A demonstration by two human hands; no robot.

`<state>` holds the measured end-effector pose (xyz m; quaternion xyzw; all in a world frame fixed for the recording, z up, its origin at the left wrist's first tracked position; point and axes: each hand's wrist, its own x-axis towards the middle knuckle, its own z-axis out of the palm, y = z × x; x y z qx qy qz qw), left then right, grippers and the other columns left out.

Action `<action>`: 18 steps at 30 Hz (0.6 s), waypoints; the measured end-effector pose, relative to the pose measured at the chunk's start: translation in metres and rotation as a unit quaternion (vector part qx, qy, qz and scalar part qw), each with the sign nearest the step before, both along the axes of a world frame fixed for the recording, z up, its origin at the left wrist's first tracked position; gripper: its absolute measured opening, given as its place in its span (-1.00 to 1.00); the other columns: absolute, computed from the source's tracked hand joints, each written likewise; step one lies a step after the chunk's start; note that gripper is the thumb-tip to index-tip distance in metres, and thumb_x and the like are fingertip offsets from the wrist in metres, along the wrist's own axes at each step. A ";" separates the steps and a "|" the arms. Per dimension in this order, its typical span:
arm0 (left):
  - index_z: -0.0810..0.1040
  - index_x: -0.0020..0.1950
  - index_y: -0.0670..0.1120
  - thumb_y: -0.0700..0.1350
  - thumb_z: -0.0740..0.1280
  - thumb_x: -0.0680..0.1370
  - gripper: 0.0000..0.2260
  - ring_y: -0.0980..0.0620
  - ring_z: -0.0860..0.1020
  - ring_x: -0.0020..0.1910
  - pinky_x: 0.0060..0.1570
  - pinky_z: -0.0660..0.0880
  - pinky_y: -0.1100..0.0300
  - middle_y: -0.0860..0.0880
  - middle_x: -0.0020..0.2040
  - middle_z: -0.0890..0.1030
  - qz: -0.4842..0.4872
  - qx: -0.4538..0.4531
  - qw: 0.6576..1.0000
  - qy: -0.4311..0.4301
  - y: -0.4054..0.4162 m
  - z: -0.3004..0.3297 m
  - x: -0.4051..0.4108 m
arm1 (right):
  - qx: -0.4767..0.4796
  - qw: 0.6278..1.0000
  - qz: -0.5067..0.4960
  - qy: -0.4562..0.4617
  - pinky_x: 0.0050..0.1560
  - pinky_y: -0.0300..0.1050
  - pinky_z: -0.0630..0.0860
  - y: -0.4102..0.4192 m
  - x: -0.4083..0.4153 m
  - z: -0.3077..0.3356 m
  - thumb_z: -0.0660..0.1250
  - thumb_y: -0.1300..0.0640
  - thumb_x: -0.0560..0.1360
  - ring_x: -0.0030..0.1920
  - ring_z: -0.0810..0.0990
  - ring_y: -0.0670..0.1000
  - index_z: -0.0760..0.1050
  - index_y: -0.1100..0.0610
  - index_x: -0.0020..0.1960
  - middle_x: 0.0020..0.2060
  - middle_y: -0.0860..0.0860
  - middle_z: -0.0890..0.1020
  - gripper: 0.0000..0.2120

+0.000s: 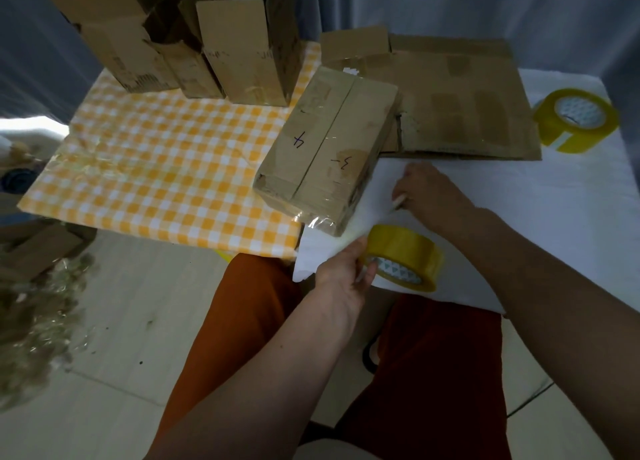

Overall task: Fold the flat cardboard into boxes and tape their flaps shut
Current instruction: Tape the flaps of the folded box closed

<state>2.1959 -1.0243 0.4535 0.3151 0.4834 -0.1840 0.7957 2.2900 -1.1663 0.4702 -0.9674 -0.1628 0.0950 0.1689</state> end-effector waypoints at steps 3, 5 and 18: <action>0.61 -0.17 -0.21 -0.28 0.49 0.42 -0.92 -0.09 0.60 0.06 0.01 0.60 0.07 -0.18 0.00 0.64 -0.008 0.014 1.000 -0.010 -0.001 -0.002 -0.001 | 0.006 0.989 -0.105 0.100 -0.05 -0.14 0.41 -0.018 -0.004 -0.020 0.37 0.28 0.48 0.06 0.55 0.18 0.60 0.27 0.10 0.07 0.24 0.59 -0.79; 0.62 -0.17 -0.17 -0.26 0.47 0.45 -0.95 -0.06 0.59 0.06 -0.04 0.59 0.15 -0.13 -0.05 0.64 -0.020 0.033 0.999 -0.025 0.000 -0.002 -0.002 | 0.039 0.975 -0.170 0.137 -0.05 -0.11 0.45 -0.025 -0.011 -0.030 0.40 0.22 0.47 0.06 0.56 0.15 0.59 0.25 0.13 0.09 0.21 0.61 -0.75; 0.64 -0.11 -0.17 -0.14 0.48 0.46 -0.89 0.00 0.52 -0.25 -0.17 0.49 0.17 -0.14 -0.17 0.57 -0.091 0.100 0.987 -0.084 0.008 -0.010 -0.007 | 0.072 0.976 -0.062 0.194 0.01 -0.01 0.55 0.047 -0.031 0.017 0.34 0.15 0.48 -0.06 0.61 0.09 0.62 0.30 -0.07 -0.11 0.15 0.66 -0.79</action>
